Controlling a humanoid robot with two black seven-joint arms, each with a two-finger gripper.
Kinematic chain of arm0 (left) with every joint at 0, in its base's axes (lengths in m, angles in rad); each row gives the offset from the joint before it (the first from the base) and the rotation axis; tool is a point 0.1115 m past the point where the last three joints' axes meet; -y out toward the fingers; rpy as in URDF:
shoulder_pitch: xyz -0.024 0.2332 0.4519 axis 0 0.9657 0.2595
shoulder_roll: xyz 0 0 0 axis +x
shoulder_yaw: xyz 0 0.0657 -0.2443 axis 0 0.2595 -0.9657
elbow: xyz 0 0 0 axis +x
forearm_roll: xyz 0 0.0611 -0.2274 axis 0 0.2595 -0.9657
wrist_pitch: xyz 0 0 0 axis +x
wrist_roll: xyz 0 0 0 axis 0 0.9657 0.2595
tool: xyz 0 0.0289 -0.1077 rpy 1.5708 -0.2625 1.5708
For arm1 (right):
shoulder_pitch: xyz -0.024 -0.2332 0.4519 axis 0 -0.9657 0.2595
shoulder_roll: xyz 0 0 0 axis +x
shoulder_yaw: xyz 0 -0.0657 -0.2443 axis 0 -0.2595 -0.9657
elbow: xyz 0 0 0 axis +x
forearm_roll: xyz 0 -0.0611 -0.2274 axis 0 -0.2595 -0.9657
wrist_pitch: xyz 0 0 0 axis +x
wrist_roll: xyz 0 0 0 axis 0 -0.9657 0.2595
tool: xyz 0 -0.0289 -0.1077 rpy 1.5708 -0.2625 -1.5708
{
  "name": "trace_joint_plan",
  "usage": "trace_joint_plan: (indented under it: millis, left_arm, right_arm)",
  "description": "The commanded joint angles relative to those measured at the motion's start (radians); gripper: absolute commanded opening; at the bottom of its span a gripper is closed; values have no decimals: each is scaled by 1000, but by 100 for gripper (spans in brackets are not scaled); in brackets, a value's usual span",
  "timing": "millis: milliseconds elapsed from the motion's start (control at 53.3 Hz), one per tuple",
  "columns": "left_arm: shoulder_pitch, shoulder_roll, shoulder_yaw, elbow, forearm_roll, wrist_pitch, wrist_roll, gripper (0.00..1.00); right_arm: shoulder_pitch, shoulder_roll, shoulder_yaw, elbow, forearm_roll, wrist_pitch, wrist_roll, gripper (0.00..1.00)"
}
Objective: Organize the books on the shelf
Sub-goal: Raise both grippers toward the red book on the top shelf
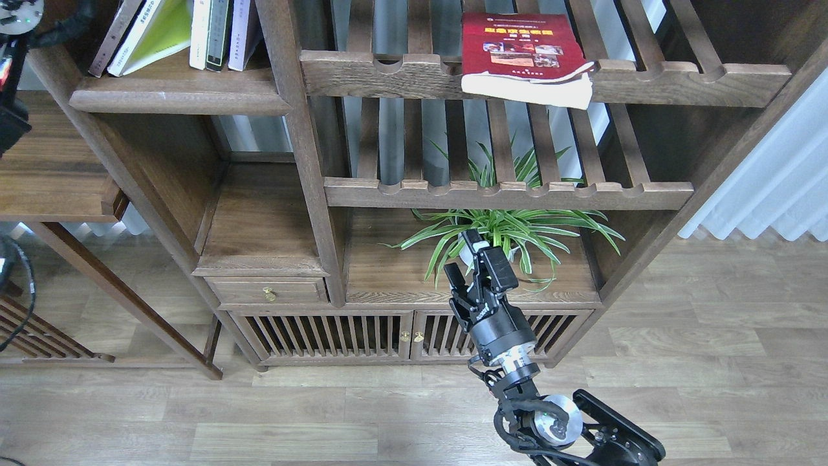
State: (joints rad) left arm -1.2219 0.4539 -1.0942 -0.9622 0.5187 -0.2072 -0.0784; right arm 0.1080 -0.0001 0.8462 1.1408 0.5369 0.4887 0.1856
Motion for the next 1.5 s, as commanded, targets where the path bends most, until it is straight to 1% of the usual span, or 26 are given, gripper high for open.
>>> trace_joint_plan:
  millis: [0,19,56,94,244,319,413,432,488,582,620,695,807,901,957,1033,1051,1145,1258,1408,1483]
  left_arm:
    - [59,46,-35,-88,-12,-1,-6,87]
    - [100,55,-62,-140,-19,-1,-11,93]
    - [131,60,-88,-168,-19,-3,-14,97]
    - [153,63,-107,-188,-20,-4,-14,99]
    - [269,77,-197,-309,-54,-4,-6,99]
    - [344,94,-239,-375,-71,-6,-12,99]
    - [387,83,-268,-412,-101,-20,-15,100]
    - [389,81,-271,-414,-108,-26,-15,100]
    - [395,74,-297,-415,-146,-84,-14,100]
    - [395,65,-312,-415,-173,-149,-12,100]
    - [397,48,-317,-415,-184,-188,-12,100]
    - [400,19,-320,-415,-190,-213,-12,100]
    - [424,-63,-325,-417,-204,-236,-14,100]
    - [472,-148,-339,-417,-207,-281,-6,99]
    - [507,-185,-339,-417,-207,-281,-3,99]
    - [555,-238,-335,-417,-207,-281,12,99]
    - [587,-276,-323,-417,-206,-281,37,98]
    - [640,-328,-305,-417,-206,-281,66,98]
    - [670,-376,-296,-417,-207,-281,74,99]
    - [702,-417,-234,-417,-207,-281,75,99]
    - [737,-432,-193,-417,-206,-281,75,99]
  right_arm:
    - [-10,0,1,25,0,0,2,98]
    - [-13,0,2,36,0,0,2,99]
    - [-13,0,2,40,0,0,2,99]
    - [-13,0,2,40,0,0,2,99]
    - [-11,0,5,57,0,0,2,99]
    - [-10,0,4,85,0,0,2,99]
    - [-11,0,7,125,0,0,2,99]
    - [-11,0,8,131,0,0,2,99]
    - [-11,0,14,163,0,0,2,99]
    - [-4,-9,34,197,0,0,2,99]
    - [4,-9,45,209,0,0,0,99]
    - [16,-14,59,223,0,0,0,98]
    - [36,-17,93,226,0,0,-1,98]
    - [44,-37,120,246,-2,0,-1,98]
    - [44,-60,122,267,-2,0,-1,98]
    - [47,-93,123,274,-2,0,-1,98]
    - [59,-115,145,275,0,0,0,98]
    - [64,-123,183,275,0,0,-1,98]
    - [75,-123,209,275,0,0,-1,98]
    - [114,-123,235,275,1,0,-1,98]
    - [137,-123,243,275,1,0,-1,97]
